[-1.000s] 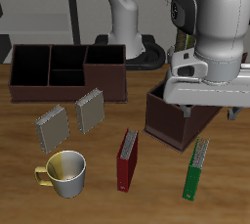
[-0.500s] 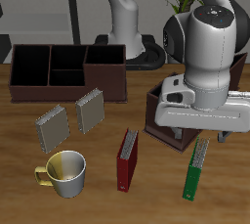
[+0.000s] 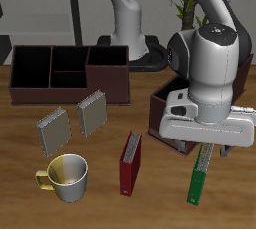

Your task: Place the green book into the back desk caddy's left compartment and place the white-yellow mug into the back desk caddy's right compartment

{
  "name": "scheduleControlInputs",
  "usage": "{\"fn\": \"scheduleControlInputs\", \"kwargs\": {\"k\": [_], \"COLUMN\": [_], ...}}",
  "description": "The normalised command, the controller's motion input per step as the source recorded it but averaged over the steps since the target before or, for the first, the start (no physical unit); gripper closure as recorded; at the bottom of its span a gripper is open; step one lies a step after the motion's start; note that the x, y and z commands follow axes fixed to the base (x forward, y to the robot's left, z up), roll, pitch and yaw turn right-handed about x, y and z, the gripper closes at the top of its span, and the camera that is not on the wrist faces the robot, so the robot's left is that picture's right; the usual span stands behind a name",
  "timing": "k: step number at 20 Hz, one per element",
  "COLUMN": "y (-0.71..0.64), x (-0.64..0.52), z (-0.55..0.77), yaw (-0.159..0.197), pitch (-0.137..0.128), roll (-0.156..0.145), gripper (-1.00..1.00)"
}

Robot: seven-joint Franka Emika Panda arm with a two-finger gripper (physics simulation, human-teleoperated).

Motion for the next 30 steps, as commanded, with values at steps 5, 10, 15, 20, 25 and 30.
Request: {"fn": "scheduleControlInputs", "kwargs": {"k": [5,10,15,20,25,30], "y": [0.03,0.0,0.11,0.04,-0.02,-0.04], "x": [-0.07,-0.02,-0.04,0.03,0.01,-0.1], "z": [-0.3,-0.24,-0.24,-0.15,-0.11,-0.02], "yaw": [-0.015,-0.042,0.006,0.002,0.015,0.023], "pitch": [-0.033,0.017,0.017,0.024,0.019,0.02], "roll": [-0.014,-0.008,0.017,0.021,0.006,0.002], "gripper": [-1.0,-1.0,-1.0,-1.0,-1.0,1.0]}}
